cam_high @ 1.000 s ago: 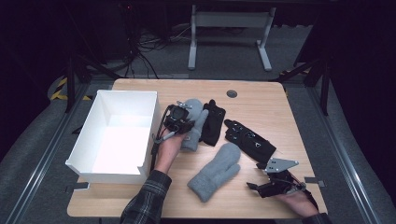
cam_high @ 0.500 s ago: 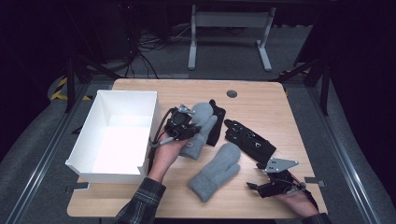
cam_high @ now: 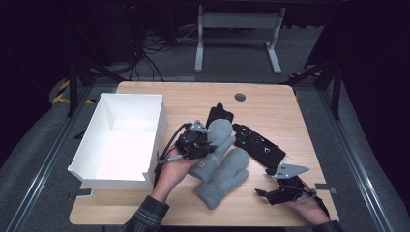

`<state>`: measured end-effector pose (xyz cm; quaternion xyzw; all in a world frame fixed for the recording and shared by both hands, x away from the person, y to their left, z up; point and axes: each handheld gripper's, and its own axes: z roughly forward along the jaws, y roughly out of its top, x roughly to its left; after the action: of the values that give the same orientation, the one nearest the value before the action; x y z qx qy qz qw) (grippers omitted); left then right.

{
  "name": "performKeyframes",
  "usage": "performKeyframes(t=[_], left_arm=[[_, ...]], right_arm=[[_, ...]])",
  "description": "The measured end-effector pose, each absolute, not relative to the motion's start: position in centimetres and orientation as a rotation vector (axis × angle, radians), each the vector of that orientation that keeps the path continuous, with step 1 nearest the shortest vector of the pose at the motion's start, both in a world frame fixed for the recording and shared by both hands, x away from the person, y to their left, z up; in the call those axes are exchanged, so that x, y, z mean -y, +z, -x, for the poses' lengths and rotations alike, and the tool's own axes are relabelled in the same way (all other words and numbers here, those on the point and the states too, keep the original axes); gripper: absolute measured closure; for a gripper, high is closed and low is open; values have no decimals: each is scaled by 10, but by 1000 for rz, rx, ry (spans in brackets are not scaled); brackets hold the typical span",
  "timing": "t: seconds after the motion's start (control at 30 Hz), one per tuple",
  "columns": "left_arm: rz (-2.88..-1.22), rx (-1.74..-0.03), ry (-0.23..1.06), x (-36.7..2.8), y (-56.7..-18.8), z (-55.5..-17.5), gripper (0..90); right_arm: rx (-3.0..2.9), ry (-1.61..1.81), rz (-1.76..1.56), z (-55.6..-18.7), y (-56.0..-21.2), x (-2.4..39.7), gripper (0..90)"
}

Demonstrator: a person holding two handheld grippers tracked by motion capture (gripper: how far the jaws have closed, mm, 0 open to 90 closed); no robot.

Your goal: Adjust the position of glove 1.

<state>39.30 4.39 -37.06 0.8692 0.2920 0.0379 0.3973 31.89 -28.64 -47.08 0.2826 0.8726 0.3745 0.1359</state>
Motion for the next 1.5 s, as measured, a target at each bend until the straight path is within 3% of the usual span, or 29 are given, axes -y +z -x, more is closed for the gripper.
performKeyframes(t=[0.53, 1.17, 1.27, 1.37, 1.4, 1.5], left_arm=[[-2294, -601, 8, -11, -385, -367, 817], [-2393, -543, -47, 4, -416, -368, 810], [-2370, -535, -43, 2, -412, -367, 765], [-2349, -525, -41, 0, -408, -365, 615], [-2347, -525, -38, -2, -405, -364, 615], [-2315, -508, -20, -7, -397, -362, 494]], right_arm=[[-2526, 1084, -818, -319, -471, 287, 169], [-2525, 1084, -820, -319, -471, 286, 169], [-2524, 1084, -820, -319, -471, 287, 171], [-2525, 1080, -826, -319, -470, 287, 181], [-2525, 1080, -826, -319, -470, 287, 181], [-2527, 1061, -849, -320, -467, 287, 244]])
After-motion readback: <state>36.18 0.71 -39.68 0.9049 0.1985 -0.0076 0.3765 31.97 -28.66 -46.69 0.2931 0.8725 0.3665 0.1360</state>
